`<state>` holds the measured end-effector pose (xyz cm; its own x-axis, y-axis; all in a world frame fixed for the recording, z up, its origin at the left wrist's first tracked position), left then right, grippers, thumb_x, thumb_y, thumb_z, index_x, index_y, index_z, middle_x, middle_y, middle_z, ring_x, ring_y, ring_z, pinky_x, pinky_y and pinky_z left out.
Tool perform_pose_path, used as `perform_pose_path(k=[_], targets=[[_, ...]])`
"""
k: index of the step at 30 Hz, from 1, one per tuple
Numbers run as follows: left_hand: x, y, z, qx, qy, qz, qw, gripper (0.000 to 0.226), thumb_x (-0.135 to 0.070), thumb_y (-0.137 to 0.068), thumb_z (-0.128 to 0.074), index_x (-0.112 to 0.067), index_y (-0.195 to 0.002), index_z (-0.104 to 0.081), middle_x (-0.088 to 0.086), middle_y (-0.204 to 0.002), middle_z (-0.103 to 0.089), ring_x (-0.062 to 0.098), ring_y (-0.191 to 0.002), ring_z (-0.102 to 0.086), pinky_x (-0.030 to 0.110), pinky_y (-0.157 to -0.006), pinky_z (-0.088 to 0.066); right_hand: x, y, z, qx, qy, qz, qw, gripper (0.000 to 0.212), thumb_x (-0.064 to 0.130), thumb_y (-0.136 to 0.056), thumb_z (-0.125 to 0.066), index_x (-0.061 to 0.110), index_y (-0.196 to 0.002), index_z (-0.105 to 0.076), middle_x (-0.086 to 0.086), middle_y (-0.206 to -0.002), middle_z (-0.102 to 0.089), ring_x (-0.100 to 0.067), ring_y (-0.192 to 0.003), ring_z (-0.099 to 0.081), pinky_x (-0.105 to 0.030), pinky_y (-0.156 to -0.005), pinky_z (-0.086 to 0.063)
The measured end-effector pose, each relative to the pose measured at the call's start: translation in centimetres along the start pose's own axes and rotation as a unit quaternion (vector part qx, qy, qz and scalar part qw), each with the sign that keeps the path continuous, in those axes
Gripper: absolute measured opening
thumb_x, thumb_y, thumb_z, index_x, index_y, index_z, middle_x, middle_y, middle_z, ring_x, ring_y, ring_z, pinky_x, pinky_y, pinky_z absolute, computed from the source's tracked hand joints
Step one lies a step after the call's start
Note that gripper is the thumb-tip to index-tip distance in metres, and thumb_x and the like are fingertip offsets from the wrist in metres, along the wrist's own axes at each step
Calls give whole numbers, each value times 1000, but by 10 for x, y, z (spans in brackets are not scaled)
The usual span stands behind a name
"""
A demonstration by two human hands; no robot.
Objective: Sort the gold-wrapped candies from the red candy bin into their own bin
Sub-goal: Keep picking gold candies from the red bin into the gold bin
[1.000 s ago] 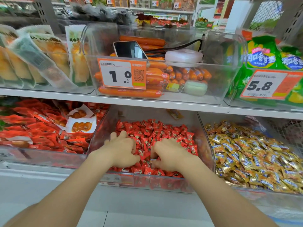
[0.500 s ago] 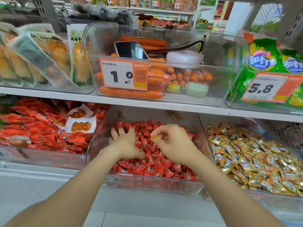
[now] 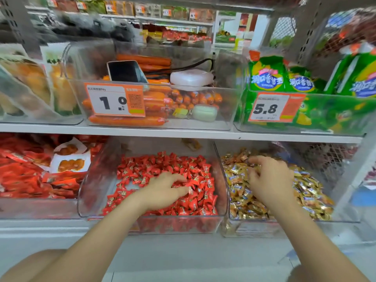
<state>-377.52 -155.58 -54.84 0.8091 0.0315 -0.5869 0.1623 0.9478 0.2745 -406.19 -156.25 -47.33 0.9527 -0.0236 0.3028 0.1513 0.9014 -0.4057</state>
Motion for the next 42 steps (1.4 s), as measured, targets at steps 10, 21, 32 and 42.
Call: perform_pose_path(k=[10, 21, 32, 42], targets=[[34, 38, 40, -109, -75, 86, 987, 29, -22, -103, -45, -32, -129, -53, 4, -136, -37, 33, -133, -37, 46, -115, -35, 135, 37, -42, 137, -156, 252, 945, 25, 20, -94, -61, 30, -113, -74, 8, -107, -68, -14, -102, -64, -35, -95, -52], [87, 36, 45, 180, -123, 218, 952, 143, -65, -67, -89, -23, -168, 3, 4, -173, -19, 27, -154, -32, 37, -120, -37, 170, 59, -123, 534, 141, 146, 821, 118, 74, -75, -78, 22, -162, -18, -22, -160, -20, -46, -136, -49, -50, -110, -48], [94, -2, 73, -107, 86, 38, 990, 108, -16, -57, -98, -28, -149, -43, -1, -138, -58, 21, -112, -67, 40, -90, -62, 167, 17, -118, 340, -85, 220, 910, 117, 53, -65, -96, 40, -159, -29, -11, -149, -45, -32, -138, -48, -41, -116, -42], [47, 53, 81, -151, -66, -107, 981, 22, -47, -96, -69, -27, -90, -76, -12, -93, -71, 4, -91, -64, 32, -89, -53, 155, 39, -60, 272, -171, 265, 909, 21, 52, -84, -78, 32, -81, -72, 14, -73, -71, 0, -70, -65, -29, -71, -58]])
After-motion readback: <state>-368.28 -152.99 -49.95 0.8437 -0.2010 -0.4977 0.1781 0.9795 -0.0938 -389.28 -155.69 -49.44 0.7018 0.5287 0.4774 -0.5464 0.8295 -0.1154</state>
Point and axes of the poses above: each hand's wrist, its own y-axis away from the middle knuckle, its own z-axis out of the back of the hand, x = y × z, the point moved 6 cm from there along -y, towards the middle knuckle
